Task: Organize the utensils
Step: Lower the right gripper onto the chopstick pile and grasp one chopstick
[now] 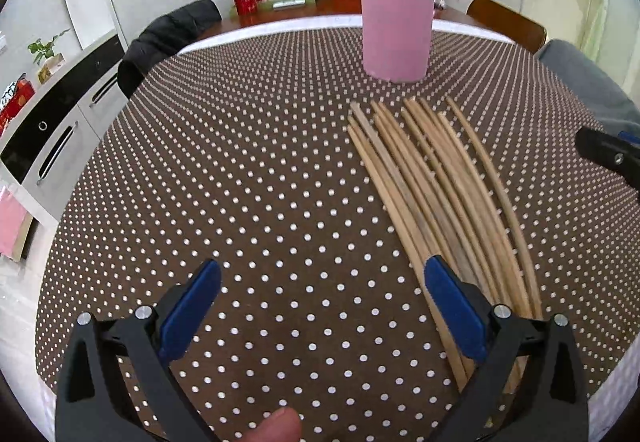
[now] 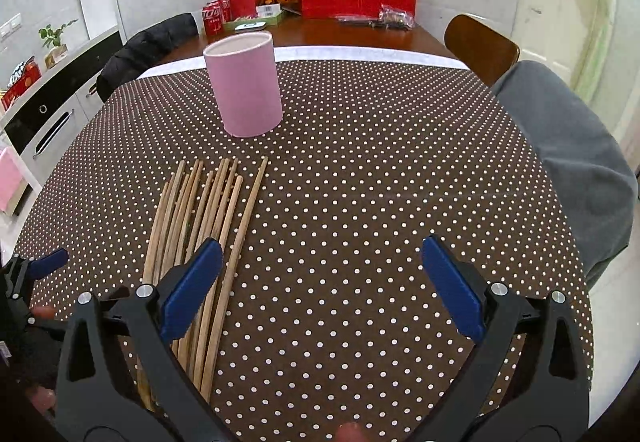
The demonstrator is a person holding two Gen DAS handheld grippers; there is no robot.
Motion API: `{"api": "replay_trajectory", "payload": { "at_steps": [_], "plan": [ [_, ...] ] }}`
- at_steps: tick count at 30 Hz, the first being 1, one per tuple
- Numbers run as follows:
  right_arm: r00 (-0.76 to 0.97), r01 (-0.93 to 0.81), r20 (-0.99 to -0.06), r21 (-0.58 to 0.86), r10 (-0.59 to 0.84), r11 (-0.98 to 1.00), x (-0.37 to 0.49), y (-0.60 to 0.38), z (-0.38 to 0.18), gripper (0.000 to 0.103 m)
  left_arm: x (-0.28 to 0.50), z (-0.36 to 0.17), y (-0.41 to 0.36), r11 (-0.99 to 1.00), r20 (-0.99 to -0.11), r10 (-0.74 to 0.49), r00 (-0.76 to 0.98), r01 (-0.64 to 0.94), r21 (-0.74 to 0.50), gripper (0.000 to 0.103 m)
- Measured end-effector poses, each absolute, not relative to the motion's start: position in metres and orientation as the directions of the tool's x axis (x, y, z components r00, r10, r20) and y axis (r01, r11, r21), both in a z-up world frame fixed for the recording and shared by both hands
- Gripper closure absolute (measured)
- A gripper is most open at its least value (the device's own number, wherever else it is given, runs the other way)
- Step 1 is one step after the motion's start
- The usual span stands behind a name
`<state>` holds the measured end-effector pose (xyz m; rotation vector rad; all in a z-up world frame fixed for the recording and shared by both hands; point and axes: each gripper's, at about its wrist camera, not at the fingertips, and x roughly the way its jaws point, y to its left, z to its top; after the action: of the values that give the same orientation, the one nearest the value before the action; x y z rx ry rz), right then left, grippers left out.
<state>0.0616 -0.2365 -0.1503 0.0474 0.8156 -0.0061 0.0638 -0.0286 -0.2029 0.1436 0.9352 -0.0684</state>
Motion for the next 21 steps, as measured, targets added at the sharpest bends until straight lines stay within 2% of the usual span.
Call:
{"api": "replay_trajectory", "payload": {
  "at_steps": [8,13,21],
  "plan": [
    [0.671,0.013,-0.741,0.039,0.020,0.999,0.065,-0.234,-0.155,0.005,0.069,-0.209,-0.037,0.987,-0.822,-0.014,0.569,0.139,0.079,0.003],
    [0.664,-0.003,-0.748,0.029,0.024,1.000,0.068,-0.229,-0.158,0.005,0.075,-0.213,-0.044,0.985,-0.817,0.025,0.577,0.127,0.120,0.003],
    [0.585,-0.102,-0.811,-0.045,0.024,0.994,0.076,-0.206,-0.187,0.005,0.073,-0.210,-0.034,0.988,-0.821,0.023,0.570,0.115,0.107,0.003]
  ]
}}
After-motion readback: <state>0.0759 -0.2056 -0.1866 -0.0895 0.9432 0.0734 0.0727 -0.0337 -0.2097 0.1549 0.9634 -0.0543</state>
